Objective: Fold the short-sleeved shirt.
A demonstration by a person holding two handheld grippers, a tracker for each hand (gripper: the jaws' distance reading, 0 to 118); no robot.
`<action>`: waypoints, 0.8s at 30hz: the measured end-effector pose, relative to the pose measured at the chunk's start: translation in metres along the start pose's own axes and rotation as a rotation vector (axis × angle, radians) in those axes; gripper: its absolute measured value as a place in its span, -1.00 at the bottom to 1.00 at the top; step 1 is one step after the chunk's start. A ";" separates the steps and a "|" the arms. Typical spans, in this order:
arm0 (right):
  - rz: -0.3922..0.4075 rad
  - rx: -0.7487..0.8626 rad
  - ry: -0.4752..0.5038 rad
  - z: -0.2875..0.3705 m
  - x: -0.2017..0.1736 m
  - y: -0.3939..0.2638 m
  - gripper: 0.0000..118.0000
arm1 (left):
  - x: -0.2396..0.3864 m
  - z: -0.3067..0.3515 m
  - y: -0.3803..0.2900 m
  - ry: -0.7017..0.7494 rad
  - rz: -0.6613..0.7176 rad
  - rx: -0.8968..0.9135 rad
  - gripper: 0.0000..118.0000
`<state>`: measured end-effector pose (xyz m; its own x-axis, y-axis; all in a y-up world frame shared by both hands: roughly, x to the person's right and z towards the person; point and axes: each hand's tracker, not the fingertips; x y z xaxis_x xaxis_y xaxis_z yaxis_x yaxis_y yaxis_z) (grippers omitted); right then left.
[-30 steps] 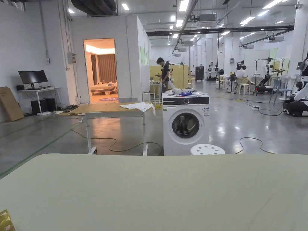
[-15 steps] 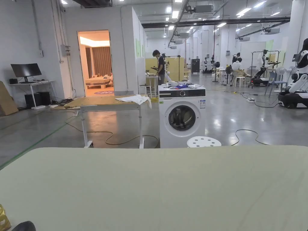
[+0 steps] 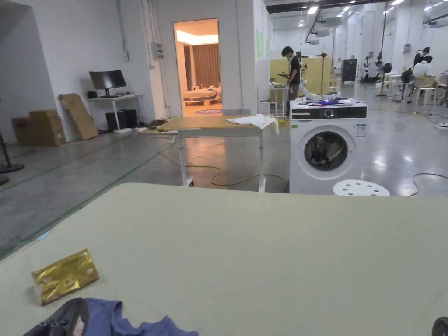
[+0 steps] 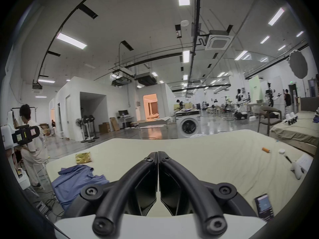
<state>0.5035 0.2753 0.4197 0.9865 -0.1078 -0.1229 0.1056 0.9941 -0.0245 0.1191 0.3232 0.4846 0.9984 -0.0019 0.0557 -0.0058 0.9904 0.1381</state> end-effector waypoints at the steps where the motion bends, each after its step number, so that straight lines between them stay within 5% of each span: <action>1: -0.005 -0.008 0.020 -0.005 -0.006 -0.003 -1.00 | -0.003 0.002 -0.001 0.012 -0.003 -0.014 -1.00; 8: 0.010 -0.071 0.121 -0.022 -0.029 -0.017 -1.00 | -0.034 -0.005 -0.016 0.082 0.028 -0.153 -0.72; 12: 0.067 -0.110 0.147 -0.024 -0.034 -0.024 -1.00 | -0.069 -0.042 -0.037 0.021 0.138 -0.285 0.33; 13: 0.078 -0.120 0.149 -0.023 -0.035 -0.026 -1.00 | -0.077 -0.059 -0.045 0.023 0.165 -0.334 0.47; 24: 0.089 -0.253 0.089 -0.006 -0.017 -0.052 -1.00 | -0.125 -0.230 -0.186 -0.078 -0.051 -0.850 0.53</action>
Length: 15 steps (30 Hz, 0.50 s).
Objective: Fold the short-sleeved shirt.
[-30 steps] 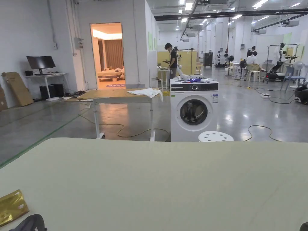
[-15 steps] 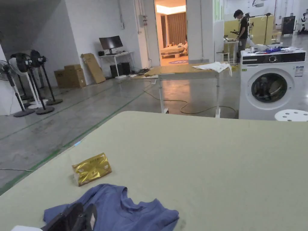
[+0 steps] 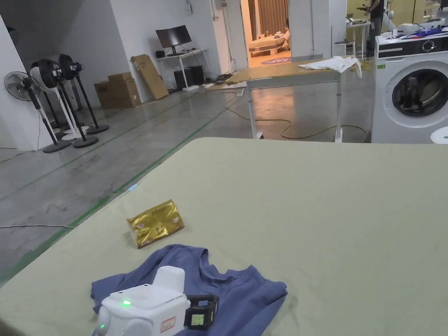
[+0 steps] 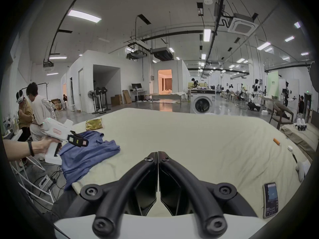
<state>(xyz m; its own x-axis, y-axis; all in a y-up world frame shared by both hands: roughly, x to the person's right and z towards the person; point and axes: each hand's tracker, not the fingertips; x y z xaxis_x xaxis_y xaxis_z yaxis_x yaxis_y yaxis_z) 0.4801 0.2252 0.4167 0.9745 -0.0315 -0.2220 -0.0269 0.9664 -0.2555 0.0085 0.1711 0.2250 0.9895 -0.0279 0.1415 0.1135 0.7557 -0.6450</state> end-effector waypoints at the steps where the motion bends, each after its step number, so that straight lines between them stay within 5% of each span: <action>1: -0.018 -0.014 -0.009 0.001 0.003 -0.003 -1.00 | -0.003 -0.017 0.002 -0.001 -0.005 -0.051 0.52; 8: -0.080 -0.114 -0.086 0.004 0.022 -0.025 -1.00 | -0.008 -0.052 0.001 0.060 0.083 -0.162 0.37; 13: -0.171 -0.152 -0.099 0.005 0.031 -0.038 -1.00 | 0.005 -0.044 -0.001 0.029 0.010 -0.160 -0.51; 15: -0.192 -0.155 -0.105 0.008 0.033 -0.039 -1.00 | 0.012 -0.042 0.000 0.054 -0.007 -0.167 -1.00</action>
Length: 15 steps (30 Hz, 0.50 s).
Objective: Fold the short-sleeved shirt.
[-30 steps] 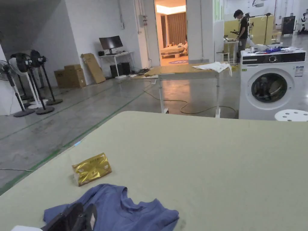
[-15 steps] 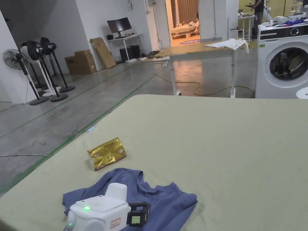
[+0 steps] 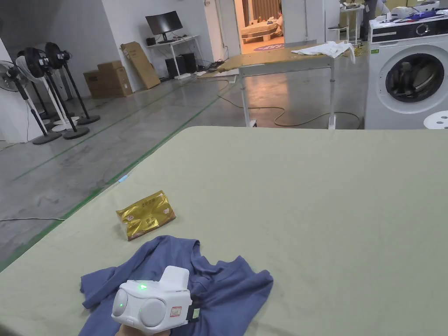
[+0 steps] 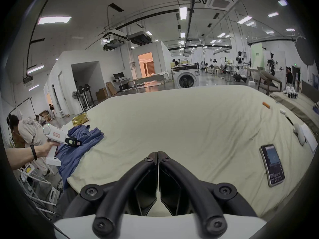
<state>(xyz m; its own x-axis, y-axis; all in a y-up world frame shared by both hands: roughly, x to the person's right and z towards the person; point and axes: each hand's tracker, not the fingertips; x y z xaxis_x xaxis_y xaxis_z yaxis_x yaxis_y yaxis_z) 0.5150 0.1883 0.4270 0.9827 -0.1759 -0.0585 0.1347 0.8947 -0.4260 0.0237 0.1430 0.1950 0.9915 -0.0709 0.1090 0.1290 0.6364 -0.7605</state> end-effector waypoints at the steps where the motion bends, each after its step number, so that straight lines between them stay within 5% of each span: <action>1: -0.006 0.000 -0.004 0.002 0.002 0.000 -1.00 | 0.001 -0.001 0.001 0.026 -0.003 -0.011 -1.00; 7: -0.036 0.020 -0.030 0.013 0.014 0.003 -1.00 | -0.017 0.014 0.017 -0.030 0.160 0.009 -1.00; 15: -0.051 0.065 -0.075 0.035 0.031 0.003 -1.00 | -0.003 0.095 0.091 -0.150 0.210 0.363 -1.00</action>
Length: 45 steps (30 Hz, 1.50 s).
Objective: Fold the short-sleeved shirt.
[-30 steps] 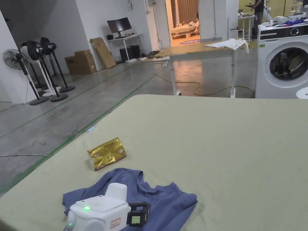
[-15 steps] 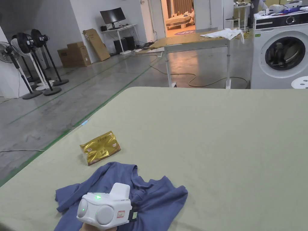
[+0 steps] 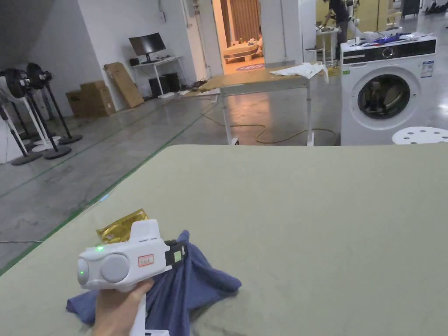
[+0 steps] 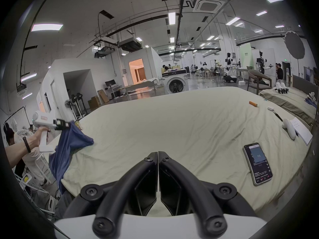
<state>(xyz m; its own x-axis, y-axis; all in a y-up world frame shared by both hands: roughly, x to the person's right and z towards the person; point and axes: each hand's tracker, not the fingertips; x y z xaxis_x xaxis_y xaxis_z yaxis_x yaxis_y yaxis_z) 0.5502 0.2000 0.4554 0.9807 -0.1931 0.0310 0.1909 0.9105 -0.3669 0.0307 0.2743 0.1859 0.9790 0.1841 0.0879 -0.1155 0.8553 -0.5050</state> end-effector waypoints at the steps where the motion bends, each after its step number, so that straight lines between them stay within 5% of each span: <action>1: -0.009 0.007 -0.010 0.003 0.003 0.000 -1.00 | 0.017 0.002 0.013 -0.026 -0.002 0.045 -1.00; 10: -0.046 0.063 -0.121 0.041 0.028 0.000 -1.00 | 0.220 -0.047 0.040 -0.437 -0.185 0.038 -1.00; 16: -0.084 0.075 -0.231 0.072 0.050 -0.009 -1.00 | 0.360 -0.058 -0.081 -0.754 -0.269 -0.214 -1.00; 21: -0.104 0.056 -0.276 0.080 0.060 -0.015 -1.00 | 0.413 -0.019 -0.206 -0.935 -0.342 -0.418 -1.00; 25: -0.085 0.045 -0.280 0.084 0.060 -0.019 -1.00 | 0.425 0.005 -0.253 -0.873 -0.395 -0.409 -1.00; 26: -0.087 0.045 -0.272 0.083 0.060 -0.020 -1.00 | 0.423 0.006 -0.255 -0.871 -0.417 -0.401 -0.83; 30: -0.065 0.039 -0.236 0.076 0.053 -0.018 -1.00 | 0.388 0.016 -0.225 -0.994 -0.381 -0.382 0.41; 41: -0.017 0.204 0.001 0.060 0.016 0.029 -1.00 | 0.242 0.182 -0.124 -0.526 -0.494 0.288 0.41; 45: 0.087 0.256 -0.012 0.060 -0.003 0.045 -1.00 | 0.217 0.231 -0.134 -0.320 -0.425 0.453 0.19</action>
<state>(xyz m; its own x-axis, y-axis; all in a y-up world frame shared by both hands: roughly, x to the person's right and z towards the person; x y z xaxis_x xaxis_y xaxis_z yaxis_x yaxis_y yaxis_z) 0.5581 0.2641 0.4947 0.9940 -0.1071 0.0211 0.1088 0.9866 -0.1219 0.2202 0.3117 0.4709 0.8653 -0.1375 0.4821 0.1402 0.9896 0.0306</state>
